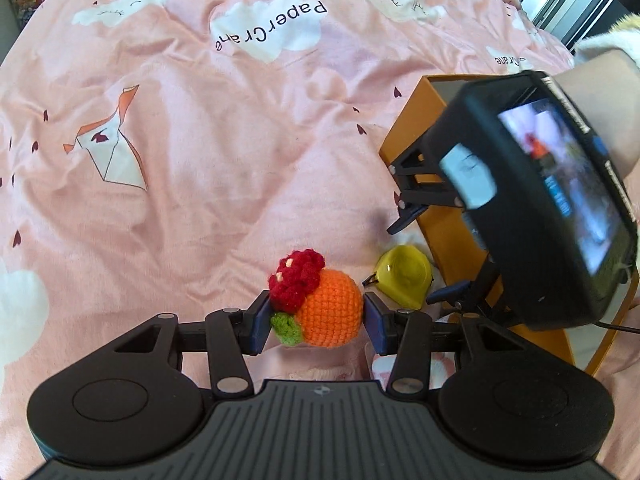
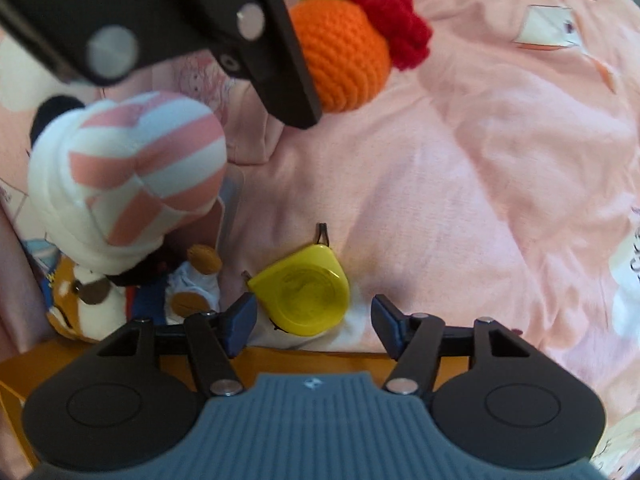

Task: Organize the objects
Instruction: 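Grasp the crocheted orange fruit with left gripper while right gripper grasps yellow round case, then lower the yellow round case into the box and open the right gripper while left gripper carries the orange fruit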

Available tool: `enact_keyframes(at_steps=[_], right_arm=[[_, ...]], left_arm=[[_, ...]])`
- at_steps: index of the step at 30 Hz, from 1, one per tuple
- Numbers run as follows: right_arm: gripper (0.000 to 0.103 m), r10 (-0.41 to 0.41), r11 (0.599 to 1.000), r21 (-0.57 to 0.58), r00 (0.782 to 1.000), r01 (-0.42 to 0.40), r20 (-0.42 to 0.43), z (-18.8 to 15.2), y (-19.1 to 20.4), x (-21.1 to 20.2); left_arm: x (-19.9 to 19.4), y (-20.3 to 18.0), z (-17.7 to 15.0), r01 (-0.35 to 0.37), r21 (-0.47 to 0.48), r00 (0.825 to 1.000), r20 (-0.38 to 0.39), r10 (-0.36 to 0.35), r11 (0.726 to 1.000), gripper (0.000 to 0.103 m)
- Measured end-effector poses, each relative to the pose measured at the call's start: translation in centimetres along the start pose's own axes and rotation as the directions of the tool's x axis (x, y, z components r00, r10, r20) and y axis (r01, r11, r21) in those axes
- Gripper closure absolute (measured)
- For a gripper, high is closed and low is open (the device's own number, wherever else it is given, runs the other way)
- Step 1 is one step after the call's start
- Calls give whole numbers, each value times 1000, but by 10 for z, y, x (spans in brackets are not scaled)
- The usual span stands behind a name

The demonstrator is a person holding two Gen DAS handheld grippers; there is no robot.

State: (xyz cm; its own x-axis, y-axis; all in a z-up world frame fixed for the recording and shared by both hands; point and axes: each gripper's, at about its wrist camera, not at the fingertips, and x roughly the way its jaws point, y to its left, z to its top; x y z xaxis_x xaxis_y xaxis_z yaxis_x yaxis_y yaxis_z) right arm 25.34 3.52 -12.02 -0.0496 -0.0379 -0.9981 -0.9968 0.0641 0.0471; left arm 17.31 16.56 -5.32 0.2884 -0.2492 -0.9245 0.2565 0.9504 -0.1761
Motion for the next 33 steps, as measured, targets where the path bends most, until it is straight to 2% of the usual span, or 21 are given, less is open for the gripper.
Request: enact_keyframes(at_steps=[6,16,21,24,29,33], right_arm=[[41,-7,997,-75,998,3,-58,9,8,18],[44,-7,999,-50,999,4,-46,11,7,24],[44,-44,999,2,998,44,34,1,5,10],[45,-71,996,61,991,65,109,-8,3,-14],[45,-140,986,125,963,113,232,-30,6,-75],[45,-207,968,200,932,151,299,-63,8,-125]], left_arm=[[4,2,-4,-9,10,1000,-2,9,1000,49],[-3,5,-13,-25,2,1000,6,25,1000,49],[-9,-2,-13,-28,23,999,21,28,999,49],[-16,-9,-10,-41,42,998,38,40,998,49],[-33,-27,4,-64,79,994,90,57,995,49],[-46,-53,19,-67,141,988,147,46,988,49]])
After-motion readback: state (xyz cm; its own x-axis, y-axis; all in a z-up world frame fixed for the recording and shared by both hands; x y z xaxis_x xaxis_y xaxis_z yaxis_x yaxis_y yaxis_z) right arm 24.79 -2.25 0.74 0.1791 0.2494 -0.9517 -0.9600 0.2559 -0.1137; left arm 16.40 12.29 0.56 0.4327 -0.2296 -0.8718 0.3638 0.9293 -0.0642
